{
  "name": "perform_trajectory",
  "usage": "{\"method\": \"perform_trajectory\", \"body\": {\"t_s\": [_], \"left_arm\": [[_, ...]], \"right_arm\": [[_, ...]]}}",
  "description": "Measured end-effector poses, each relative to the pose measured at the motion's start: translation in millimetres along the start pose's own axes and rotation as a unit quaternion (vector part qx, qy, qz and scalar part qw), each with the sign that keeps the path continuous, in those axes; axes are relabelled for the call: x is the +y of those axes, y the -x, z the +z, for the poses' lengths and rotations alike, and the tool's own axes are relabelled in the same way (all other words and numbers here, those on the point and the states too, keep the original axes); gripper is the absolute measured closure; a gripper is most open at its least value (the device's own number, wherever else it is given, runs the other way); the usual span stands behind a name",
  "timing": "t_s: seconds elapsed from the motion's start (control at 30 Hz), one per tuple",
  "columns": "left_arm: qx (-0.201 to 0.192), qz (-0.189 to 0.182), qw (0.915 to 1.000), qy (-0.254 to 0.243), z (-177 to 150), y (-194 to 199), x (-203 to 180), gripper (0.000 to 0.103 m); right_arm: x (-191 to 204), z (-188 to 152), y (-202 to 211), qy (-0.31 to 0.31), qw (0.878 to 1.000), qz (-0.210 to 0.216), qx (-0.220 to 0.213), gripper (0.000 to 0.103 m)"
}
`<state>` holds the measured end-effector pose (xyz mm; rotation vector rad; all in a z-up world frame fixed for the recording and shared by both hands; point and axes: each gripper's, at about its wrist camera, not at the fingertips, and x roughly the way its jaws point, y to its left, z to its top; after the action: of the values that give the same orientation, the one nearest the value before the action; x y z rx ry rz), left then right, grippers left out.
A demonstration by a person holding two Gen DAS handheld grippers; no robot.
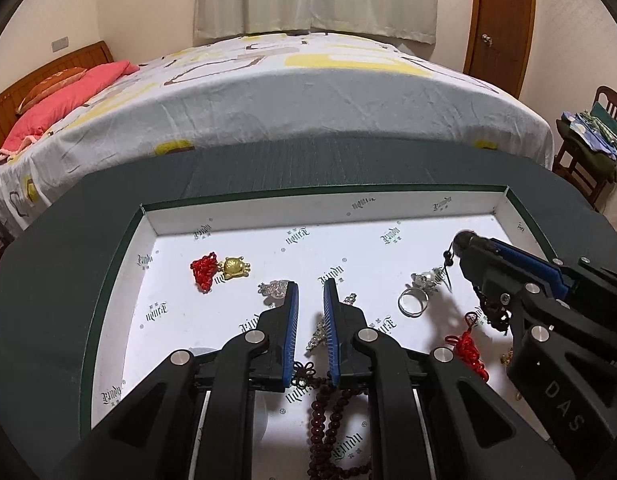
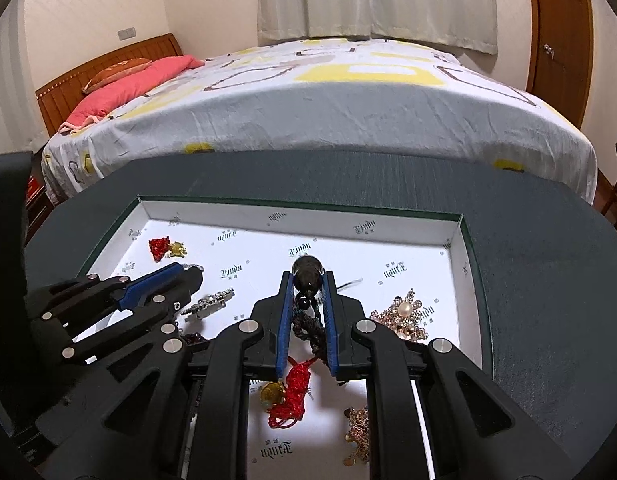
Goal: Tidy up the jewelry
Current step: 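Open both tools to release the brooch and necklace into the box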
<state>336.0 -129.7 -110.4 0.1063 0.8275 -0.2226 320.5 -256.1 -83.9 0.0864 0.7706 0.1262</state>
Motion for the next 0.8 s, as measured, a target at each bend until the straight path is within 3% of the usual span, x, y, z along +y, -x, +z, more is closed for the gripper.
{"method": "perform_trajectory", "body": {"t_s": [0.1,0.17,0.23,0.3,0.37,0.6,0.8], "left_arm": [[0.005,0.001,1.0,0.002,-1.1,-3.0,0.5,0.089],[0.009,-0.001,0.9999,0.006,-1.1,-4.9,0.9,0.088],[0.009,0.001,0.9999,0.011,-0.7,-4.5,2.2,0.078],[0.003,0.002,0.9998,0.022,-0.4,-1.8,6.1,0.061],[-0.003,-0.001,0.9996,0.029,0.0,0.7,9.3,0.054],[-0.008,0.005,0.9997,0.021,-3.3,7.3,8.3,0.053],[-0.022,0.01,0.9992,0.032,-12.0,27.9,12.1,0.048]], "right_arm": [[-1.0,-1.3,-2.4,-0.002,1.0,-0.001,0.004,0.084],[-1.8,-1.8,-3.3,-0.005,1.0,0.001,0.005,0.066],[-2.2,-2.4,-1.9,-0.007,1.0,-0.004,0.002,0.065],[-4.4,-2.3,-0.9,-0.012,1.0,-0.004,0.001,0.065],[-7.0,-2.5,1.3,-0.015,1.0,-0.005,-0.002,0.065],[-4.5,-4.7,6.4,-0.011,1.0,-0.008,-0.006,0.064],[-1.4,-11.1,23.4,-0.008,1.0,-0.012,-0.018,0.054]]}}
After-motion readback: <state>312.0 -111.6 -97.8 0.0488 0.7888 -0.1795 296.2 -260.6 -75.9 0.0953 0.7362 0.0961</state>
